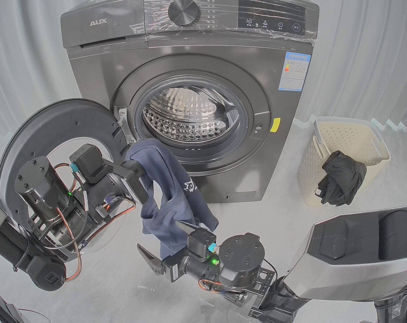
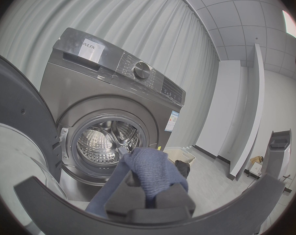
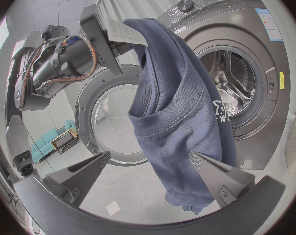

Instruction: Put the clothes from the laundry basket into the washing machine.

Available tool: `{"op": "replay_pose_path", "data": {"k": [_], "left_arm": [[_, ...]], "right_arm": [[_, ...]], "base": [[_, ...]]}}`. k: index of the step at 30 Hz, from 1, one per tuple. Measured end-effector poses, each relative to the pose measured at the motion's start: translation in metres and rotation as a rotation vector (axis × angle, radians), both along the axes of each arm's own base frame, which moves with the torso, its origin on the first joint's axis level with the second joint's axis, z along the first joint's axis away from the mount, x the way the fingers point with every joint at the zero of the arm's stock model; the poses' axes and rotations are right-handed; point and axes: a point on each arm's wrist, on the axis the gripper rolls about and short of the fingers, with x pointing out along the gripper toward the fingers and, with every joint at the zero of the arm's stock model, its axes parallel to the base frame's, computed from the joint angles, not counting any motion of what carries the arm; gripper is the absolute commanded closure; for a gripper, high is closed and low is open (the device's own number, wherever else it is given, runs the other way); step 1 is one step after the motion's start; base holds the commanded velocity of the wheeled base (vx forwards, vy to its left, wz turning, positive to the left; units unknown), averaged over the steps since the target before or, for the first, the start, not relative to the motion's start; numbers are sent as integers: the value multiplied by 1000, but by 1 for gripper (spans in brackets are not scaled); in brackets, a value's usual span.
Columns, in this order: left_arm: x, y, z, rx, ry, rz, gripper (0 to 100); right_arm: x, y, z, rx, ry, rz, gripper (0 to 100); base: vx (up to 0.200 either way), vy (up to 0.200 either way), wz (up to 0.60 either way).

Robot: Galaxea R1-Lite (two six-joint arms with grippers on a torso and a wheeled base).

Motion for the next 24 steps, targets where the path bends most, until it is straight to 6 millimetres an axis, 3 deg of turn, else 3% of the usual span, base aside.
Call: {"op": "replay_pose_path", "data": {"k": [12, 24], "left_arm": [[0, -1, 0, -1, -1, -4, 100], [-1, -1, 0, -1, 0, -6, 100]], "right_arm": [[29, -1, -7, 21, 7, -115, 0], [43, -30, 15, 50, 5, -201, 0]], "base": [[0, 0, 0], [0, 0, 0]]}}
